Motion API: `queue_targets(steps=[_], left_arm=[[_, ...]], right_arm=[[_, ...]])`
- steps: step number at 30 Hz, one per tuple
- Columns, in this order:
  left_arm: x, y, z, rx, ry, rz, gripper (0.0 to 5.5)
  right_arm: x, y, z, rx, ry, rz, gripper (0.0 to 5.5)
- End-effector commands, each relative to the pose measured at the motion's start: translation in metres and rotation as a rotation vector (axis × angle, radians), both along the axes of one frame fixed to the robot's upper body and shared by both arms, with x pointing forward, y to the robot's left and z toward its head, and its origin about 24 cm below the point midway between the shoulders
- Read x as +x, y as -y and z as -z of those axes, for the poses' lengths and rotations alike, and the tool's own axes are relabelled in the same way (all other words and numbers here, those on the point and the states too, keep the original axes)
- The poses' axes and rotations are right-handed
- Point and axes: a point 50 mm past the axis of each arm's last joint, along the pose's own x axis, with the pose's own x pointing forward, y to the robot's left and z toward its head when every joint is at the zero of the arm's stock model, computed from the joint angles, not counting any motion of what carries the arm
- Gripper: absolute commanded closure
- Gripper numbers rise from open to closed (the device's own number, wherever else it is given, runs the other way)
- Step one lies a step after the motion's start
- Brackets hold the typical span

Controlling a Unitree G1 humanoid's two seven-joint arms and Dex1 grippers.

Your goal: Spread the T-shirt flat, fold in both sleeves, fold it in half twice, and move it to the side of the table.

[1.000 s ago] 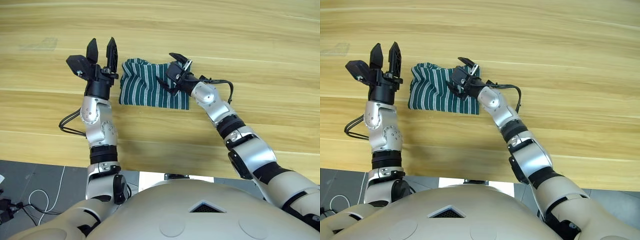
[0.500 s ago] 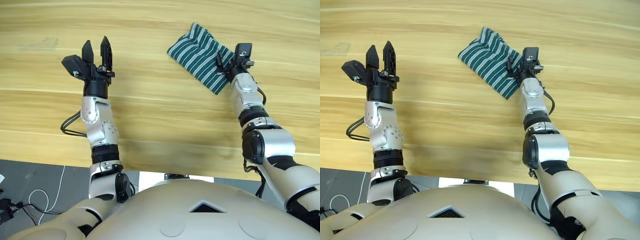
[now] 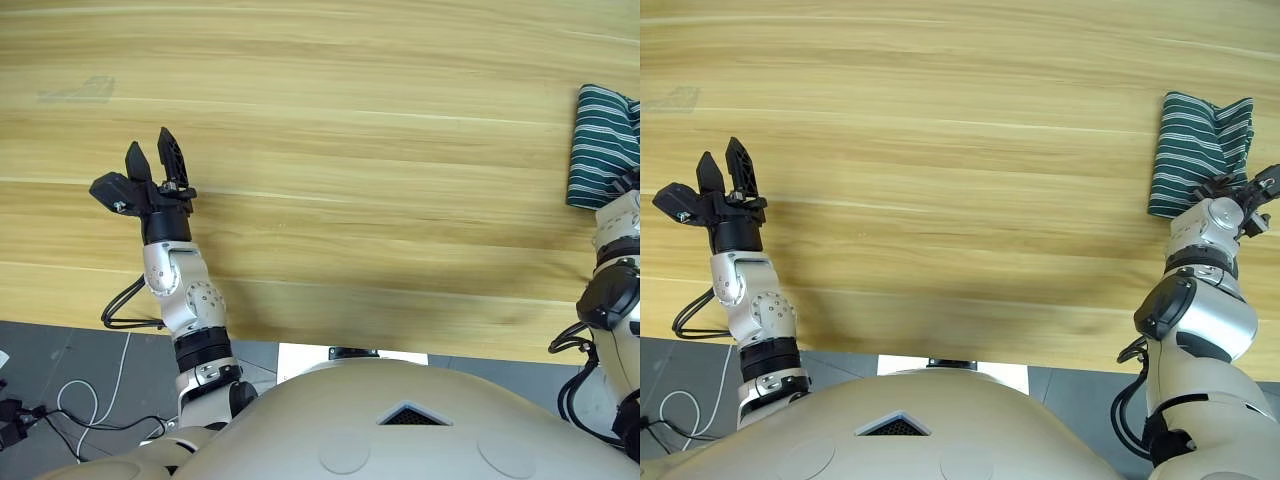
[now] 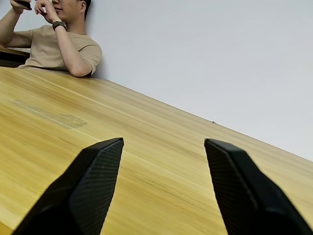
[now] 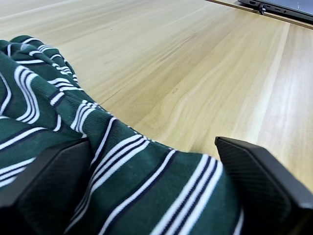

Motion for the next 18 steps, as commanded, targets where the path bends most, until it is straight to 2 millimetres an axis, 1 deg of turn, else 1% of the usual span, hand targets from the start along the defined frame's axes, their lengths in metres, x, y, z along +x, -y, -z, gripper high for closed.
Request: queue_targets(steps=[1, 3, 4, 5, 6, 7, 8, 9, 10, 11, 12, 14, 16, 18], left_arm=[[0.002, 0.0, 0.002, -0.015, 0.0, -0.012, 2.44], [0.011, 0.007, 0.003, -0.005, -0.008, 0.033, 2.44], [0.015, 0.012, 0.004, 0.0, -0.012, 0.057, 2.44], [0.02, 0.016, 0.004, 0.003, -0.014, 0.079, 2.44], [0.029, 0.024, 0.002, 0.033, -0.013, 0.103, 2.44], [0.036, 0.03, 0.0, 0.057, -0.011, 0.124, 2.44], [0.044, 0.039, -0.003, 0.119, -0.005, 0.144, 2.44], [0.054, 0.053, -0.006, 0.215, -0.007, 0.163, 2.44], [0.062, 0.067, -0.007, 0.286, -0.017, 0.174, 2.44], [0.073, 0.08, -0.004, 0.309, -0.052, 0.178, 2.44], [0.081, 0.089, -0.001, 0.328, -0.091, 0.167, 2.44], [0.095, 0.098, 0.003, 0.38, -0.137, 0.132, 2.44], [0.105, 0.105, 0.008, 0.448, -0.179, 0.117, 2.44], [0.107, 0.106, 0.014, 0.475, -0.218, 0.096, 2.44]], right_arm=[[-0.007, 0.005, 0.004, 0.009, -0.034, 0.001, 1.02], [-0.008, 0.012, -0.006, -0.087, -0.013, -0.009, 1.02], [0.0, 0.013, -0.024, -0.235, 0.054, -0.063, 1.02], [0.003, 0.012, -0.037, -0.338, 0.104, -0.097, 1.02], [0.014, -0.006, -0.06, -0.504, 0.237, -0.215, 1.02], [0.017, -0.023, -0.075, -0.609, 0.335, -0.294, 1.02], [0.018, -0.045, -0.084, -0.676, 0.414, -0.383, 1.02], [0.024, -0.075, -0.083, -0.682, 0.468, -0.505, 1.02], [0.029, -0.102, -0.077, -0.672, 0.492, -0.608, 1.02], [0.037, -0.129, -0.064, -0.614, 0.492, -0.698, 1.02], [0.042, -0.148, -0.053, -0.573, 0.477, -0.76, 1.02], [0.048, -0.172, -0.032, -0.504, 0.416, -0.835, 1.02], [0.052, -0.189, -0.012, -0.445, 0.325, -0.904, 1.02], [0.054, -0.2, 0.003, -0.411, 0.246, -0.953, 1.02]])
